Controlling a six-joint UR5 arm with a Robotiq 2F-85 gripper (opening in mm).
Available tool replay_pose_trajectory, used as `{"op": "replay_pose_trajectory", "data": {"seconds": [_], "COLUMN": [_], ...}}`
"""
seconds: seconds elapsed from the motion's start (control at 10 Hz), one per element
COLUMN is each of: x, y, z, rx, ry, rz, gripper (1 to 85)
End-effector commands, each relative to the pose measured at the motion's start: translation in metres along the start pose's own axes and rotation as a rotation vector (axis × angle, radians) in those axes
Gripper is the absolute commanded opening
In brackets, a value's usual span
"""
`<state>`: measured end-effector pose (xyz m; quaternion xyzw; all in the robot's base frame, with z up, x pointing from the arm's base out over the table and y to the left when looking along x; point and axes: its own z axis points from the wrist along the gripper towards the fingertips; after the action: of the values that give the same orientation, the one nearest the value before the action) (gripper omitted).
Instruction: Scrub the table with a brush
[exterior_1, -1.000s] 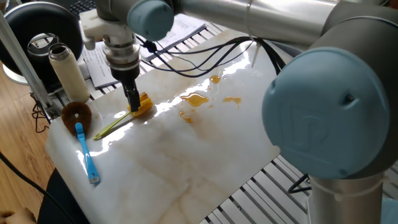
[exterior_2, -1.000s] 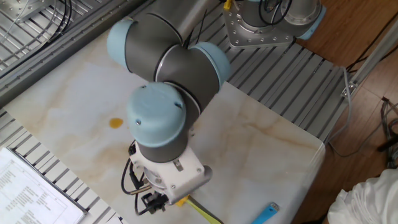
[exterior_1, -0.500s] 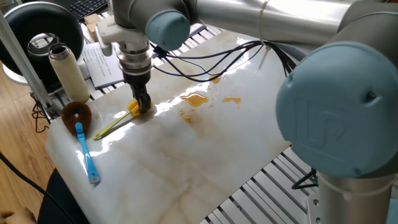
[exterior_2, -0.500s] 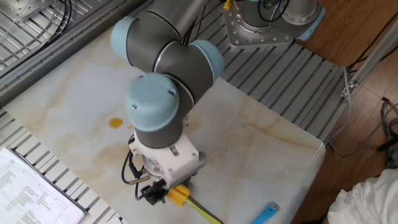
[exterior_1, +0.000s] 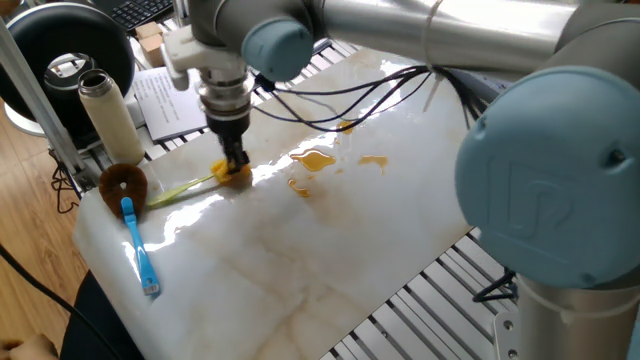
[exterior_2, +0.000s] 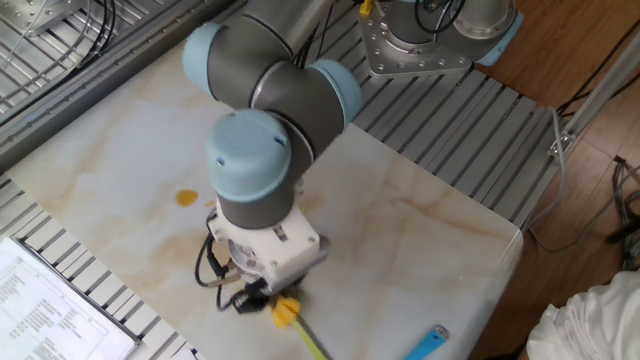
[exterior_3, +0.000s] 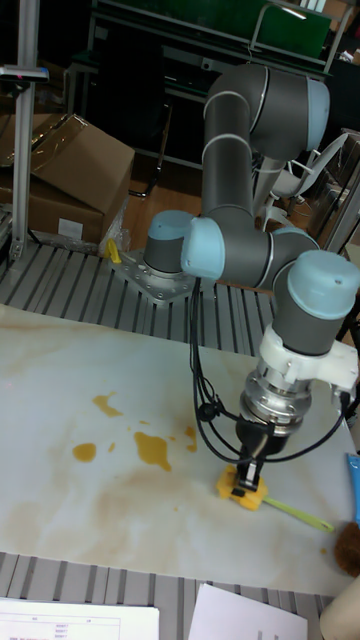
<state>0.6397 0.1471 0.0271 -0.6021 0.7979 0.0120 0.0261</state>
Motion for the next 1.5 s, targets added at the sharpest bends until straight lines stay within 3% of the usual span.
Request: {"op": "replay_pose_trajectory", "data": {"seconds": [0.0, 0.2, 0.4, 0.5, 0.6, 0.7, 0.8, 1.0, 1.1, 1.2, 1.4], "x": [0.012, 0.012, 0.022, 0.053, 0.1, 0.118, 0.106, 0.095, 0.1, 0.101, 0.122], "y": [0.001, 0.008, 0.01, 0.008, 0.0, 0.008, 0.023, 0.021, 0.014, 0.004, -0.021], "z": [-0.023, -0.023, -0.022, -0.023, -0.027, -0.025, -0.02, -0.019, -0.019, -0.017, -0.012], "rx": [-0.001, -0.025, -0.037, -0.041, -0.006, -0.005, -0.026, -0.018, 0.008, -0.006, 0.019], "ry": [0.009, 0.011, 0.033, 0.076, 0.142, 0.142, 0.102, 0.063, 0.077, 0.056, 0.05], "rz": [0.07, 0.179, 0.165, 0.104, 0.022, 0.033, 0.116, 0.197, 0.175, 0.122, 0.017], "gripper": [1.3, 1.3, 1.3, 1.3, 1.3, 1.3, 1.3, 1.3, 1.3, 1.3, 1.3]}}
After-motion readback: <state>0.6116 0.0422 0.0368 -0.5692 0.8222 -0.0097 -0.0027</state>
